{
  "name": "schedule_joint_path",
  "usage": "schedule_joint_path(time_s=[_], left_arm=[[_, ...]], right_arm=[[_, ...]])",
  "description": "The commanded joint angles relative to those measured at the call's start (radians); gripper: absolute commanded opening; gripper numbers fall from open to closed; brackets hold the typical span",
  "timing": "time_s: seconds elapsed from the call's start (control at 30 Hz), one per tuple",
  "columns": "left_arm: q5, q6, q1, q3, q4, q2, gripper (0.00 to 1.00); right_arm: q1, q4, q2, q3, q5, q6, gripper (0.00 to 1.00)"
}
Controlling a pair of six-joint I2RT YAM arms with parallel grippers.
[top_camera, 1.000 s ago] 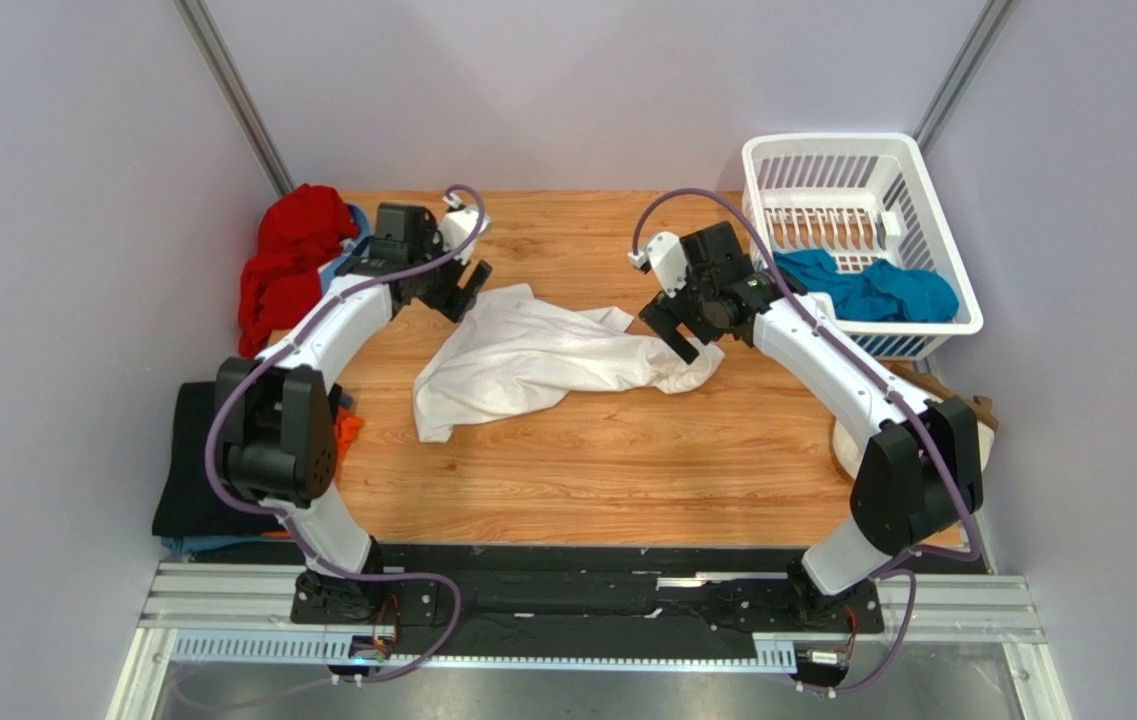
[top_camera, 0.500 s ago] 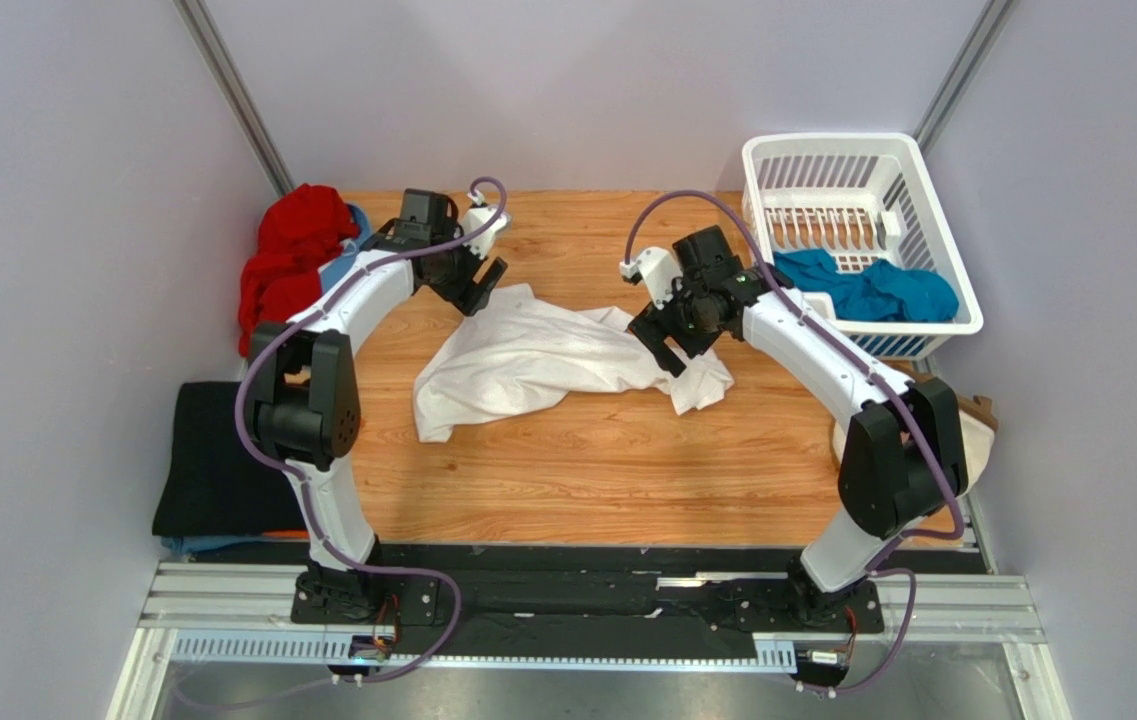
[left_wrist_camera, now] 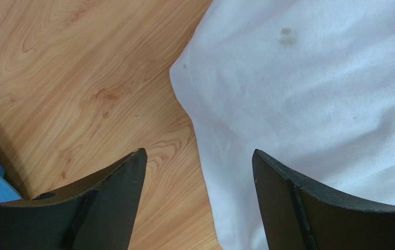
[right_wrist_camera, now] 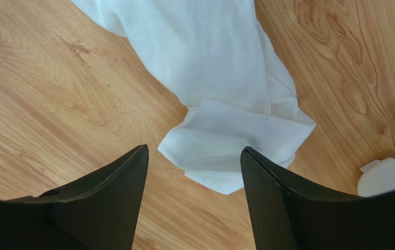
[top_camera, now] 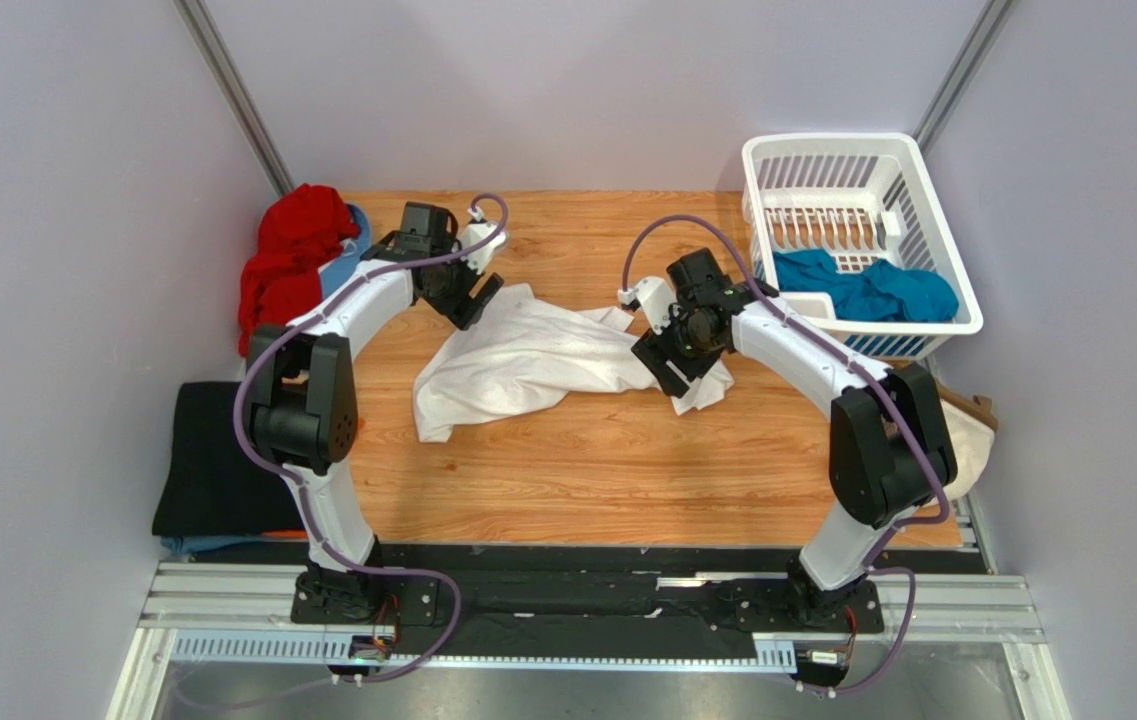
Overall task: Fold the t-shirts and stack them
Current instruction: Flatten the tshirt out
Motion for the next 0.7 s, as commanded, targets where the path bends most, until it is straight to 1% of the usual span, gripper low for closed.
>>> schedule_joint_path(time_s=[0.0,0.3,0.43,0.47,0.5,0.57,0.6,0.67], left_arm=[[-0.007,0.017,0.003,-0.009,0.027,-0.06,0.83],[-0.019,0.023,0.003,-0.068,0.062,-0.08,0.83],[-0.027,0.022,0.003,-0.099,0.081,-0.093,0.83],[-0.029,0.02,0.003,-0.104,0.087,-0.095,0.82],[-0.03,0.02,0.003,-0.111,0.089,-0.097,0.82],[-0.033,0.02,0.003,-0.118,0.092,-0.106,0.82],[-0.033,0.022,0.003,-0.127,0.095,-0.11,0.82],[-0.035,0.02,0.003,-0.136,0.099,-0.118,0.82]], right_arm=[[0.002,0.049,0.024,0.02,0.007,-0.002,0.69],[0.002,0.081,0.082,0.02,0.016,0.009,0.66],[0.004,0.107,0.099,0.0,0.027,0.012,0.61],[0.002,0.118,0.105,-0.002,0.033,0.012,0.58],[0.002,0.121,0.111,-0.005,0.039,0.013,0.49],[-0.001,0.127,0.115,-0.005,0.045,0.015,0.39],[-0.001,0.127,0.115,-0.005,0.047,0.015,0.33],[-0.002,0.133,0.113,-0.007,0.056,0.018,0.3]])
